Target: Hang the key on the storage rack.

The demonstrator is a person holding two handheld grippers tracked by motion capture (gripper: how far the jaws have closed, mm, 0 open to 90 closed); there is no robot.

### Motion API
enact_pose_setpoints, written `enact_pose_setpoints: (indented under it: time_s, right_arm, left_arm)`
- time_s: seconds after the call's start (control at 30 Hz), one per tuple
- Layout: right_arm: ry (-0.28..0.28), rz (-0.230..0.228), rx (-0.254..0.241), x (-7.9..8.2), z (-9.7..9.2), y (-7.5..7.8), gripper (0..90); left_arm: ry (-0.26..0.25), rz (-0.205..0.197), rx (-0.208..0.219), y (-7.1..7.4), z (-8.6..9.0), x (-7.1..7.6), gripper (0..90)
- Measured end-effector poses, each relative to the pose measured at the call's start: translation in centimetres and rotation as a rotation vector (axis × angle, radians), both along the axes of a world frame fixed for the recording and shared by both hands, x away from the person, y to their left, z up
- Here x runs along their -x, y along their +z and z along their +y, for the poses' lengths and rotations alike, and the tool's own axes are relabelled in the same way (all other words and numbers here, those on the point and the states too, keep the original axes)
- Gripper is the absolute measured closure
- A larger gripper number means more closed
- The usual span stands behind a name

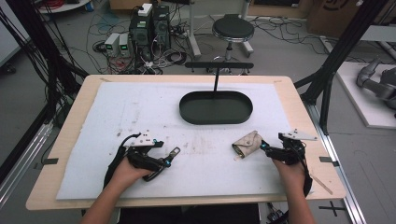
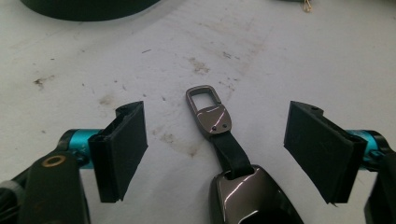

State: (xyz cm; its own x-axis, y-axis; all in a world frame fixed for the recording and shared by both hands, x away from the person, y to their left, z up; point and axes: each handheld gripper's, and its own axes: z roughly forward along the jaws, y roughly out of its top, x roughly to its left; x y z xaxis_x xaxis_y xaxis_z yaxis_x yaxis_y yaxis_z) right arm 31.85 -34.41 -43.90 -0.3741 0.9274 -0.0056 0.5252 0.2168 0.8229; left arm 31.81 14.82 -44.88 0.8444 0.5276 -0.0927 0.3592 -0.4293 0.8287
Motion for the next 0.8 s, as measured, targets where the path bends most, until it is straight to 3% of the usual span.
enact_pose_setpoints:
  time_s: [0.4,0.5,0.8]
  right_arm:
    - [0.0,0.0,-0.002,0.1,-0.2,-0.1,19.8]
    - [0.0,-0.001,0.001,0.1,-0.2,0.0,19.8]
    - [0.009,-0.001,0.001,0.1,0.1,0.0,19.8]
  left_arm:
    - [-0.016,-0.02,-0.098,-0.2,-1.0,0.5,51.1]
    - [-0.013,-0.023,-0.118,-0.3,-1.2,0.7,52.8]
    - [-0.008,0.01,-0.106,-0.3,-1.0,0.9,62.0]
